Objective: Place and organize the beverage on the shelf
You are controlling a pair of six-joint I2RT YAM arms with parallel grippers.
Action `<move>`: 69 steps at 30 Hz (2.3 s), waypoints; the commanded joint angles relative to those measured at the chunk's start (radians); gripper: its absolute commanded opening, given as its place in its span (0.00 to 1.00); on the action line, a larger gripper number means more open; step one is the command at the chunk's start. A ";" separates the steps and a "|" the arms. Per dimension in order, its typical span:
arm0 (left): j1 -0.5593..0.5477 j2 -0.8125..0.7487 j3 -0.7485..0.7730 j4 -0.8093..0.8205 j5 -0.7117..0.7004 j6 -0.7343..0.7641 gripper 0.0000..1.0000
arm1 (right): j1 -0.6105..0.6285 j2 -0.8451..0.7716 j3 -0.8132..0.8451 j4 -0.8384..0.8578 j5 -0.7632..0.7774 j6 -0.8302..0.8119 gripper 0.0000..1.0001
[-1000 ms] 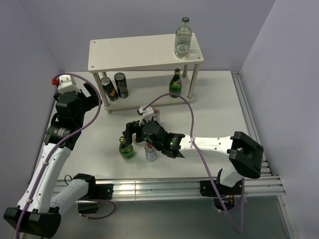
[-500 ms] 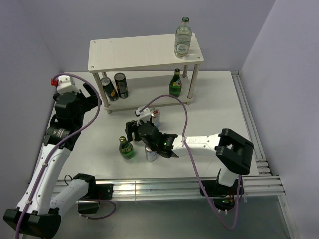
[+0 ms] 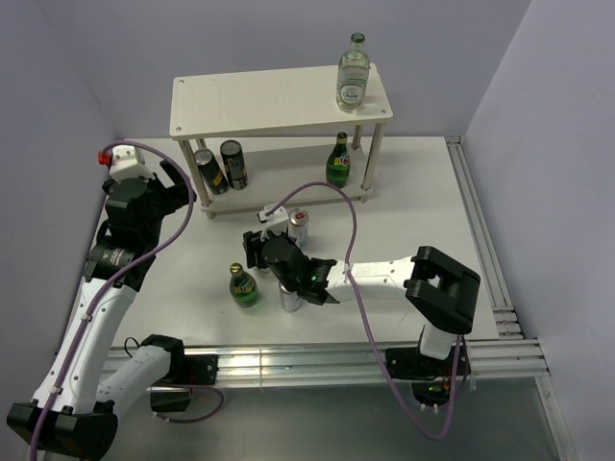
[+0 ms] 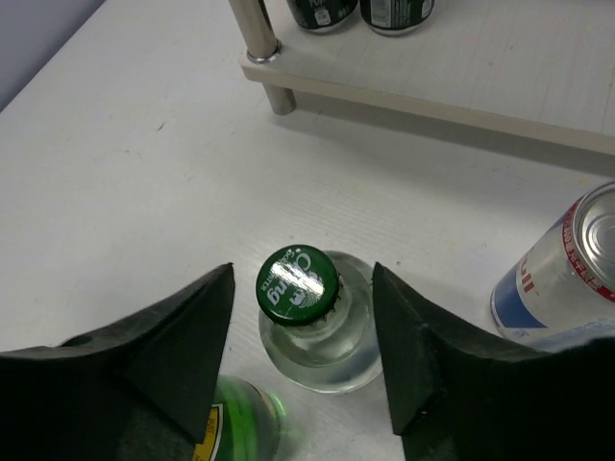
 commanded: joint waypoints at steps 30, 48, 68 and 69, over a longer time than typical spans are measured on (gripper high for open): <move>0.013 -0.032 0.012 0.034 0.022 -0.007 0.99 | -0.008 -0.212 0.435 -0.126 0.228 -0.327 0.00; 0.016 -0.045 0.006 0.036 0.026 -0.010 0.99 | -0.235 -0.041 1.196 -0.289 0.122 -0.577 0.00; 0.016 -0.040 0.004 0.037 0.039 -0.010 0.99 | -0.439 0.143 1.367 -0.278 0.028 -0.564 0.00; 0.016 -0.038 0.004 0.039 0.039 -0.008 0.99 | -0.444 0.146 1.368 -0.275 0.024 -0.564 0.00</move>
